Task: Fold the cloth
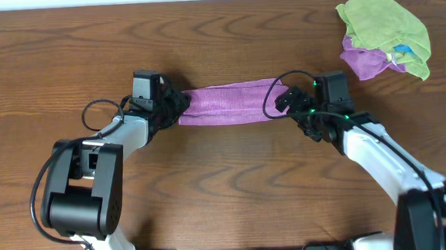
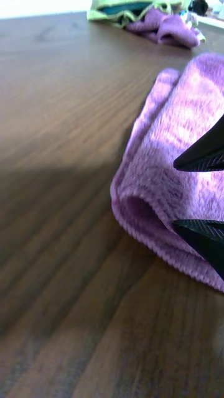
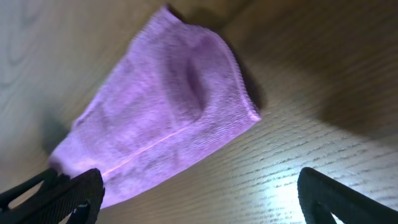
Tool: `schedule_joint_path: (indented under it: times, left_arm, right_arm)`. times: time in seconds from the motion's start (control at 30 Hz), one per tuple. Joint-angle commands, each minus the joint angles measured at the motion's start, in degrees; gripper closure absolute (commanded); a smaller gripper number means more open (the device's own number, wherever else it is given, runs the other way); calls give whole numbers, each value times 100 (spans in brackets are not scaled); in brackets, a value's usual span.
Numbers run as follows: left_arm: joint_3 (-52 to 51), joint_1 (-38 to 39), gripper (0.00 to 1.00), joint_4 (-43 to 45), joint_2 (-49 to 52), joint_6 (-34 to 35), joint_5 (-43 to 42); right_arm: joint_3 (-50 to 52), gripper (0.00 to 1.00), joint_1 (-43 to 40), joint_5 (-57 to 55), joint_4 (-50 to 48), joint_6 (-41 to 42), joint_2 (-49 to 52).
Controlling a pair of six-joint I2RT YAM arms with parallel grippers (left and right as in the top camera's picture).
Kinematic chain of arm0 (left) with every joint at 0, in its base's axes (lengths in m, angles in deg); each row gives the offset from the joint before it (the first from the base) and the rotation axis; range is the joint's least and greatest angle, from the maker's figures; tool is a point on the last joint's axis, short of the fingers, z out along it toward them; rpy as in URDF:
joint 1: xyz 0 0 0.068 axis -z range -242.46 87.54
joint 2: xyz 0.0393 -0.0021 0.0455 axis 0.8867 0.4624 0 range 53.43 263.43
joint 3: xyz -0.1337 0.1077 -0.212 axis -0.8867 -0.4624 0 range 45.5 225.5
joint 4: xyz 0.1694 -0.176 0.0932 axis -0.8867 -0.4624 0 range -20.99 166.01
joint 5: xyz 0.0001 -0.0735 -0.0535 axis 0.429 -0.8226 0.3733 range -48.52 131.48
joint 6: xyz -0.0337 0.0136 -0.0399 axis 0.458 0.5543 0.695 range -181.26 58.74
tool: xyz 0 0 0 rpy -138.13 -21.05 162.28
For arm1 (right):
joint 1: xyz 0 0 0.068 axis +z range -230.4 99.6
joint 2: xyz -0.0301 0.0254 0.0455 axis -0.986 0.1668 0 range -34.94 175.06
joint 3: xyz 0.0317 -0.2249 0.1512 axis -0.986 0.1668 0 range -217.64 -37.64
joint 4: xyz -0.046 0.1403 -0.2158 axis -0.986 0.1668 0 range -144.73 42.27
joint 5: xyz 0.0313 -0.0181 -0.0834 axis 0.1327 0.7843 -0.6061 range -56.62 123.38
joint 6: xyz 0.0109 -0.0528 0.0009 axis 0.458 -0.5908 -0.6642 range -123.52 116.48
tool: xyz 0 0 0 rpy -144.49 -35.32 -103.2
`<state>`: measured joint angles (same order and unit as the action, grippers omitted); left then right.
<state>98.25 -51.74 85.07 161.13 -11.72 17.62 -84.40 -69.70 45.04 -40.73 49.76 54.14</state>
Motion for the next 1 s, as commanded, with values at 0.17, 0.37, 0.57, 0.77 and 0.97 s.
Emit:
schedule_joint_path:
  times: [0.17, 0.37, 0.57, 0.77, 0.97]
  left_arm:
    - [76, -9, 73, -28, 295, -24, 166]
    - [76, -9, 74, -48, 380, -24, 181]
    - [76, -20, 74, -87, 385, -22, 181]
    - [76, -20, 75, -157, 385, -26, 179]
    - [76, -20, 75, -175, 385, -28, 179]
  right_arm:
    - [-26, 1, -28, 232, -579, 417, 638]
    - [-26, 3, -22, 236, -1025, 651, 1021]
    - [-26, 19, 2, 232, -1541, 758, 1414]
    - [-26, 38, 118, 151, -1934, 728, 1692]
    - [-26, 62, 295, -240, -2232, 481, 1897]
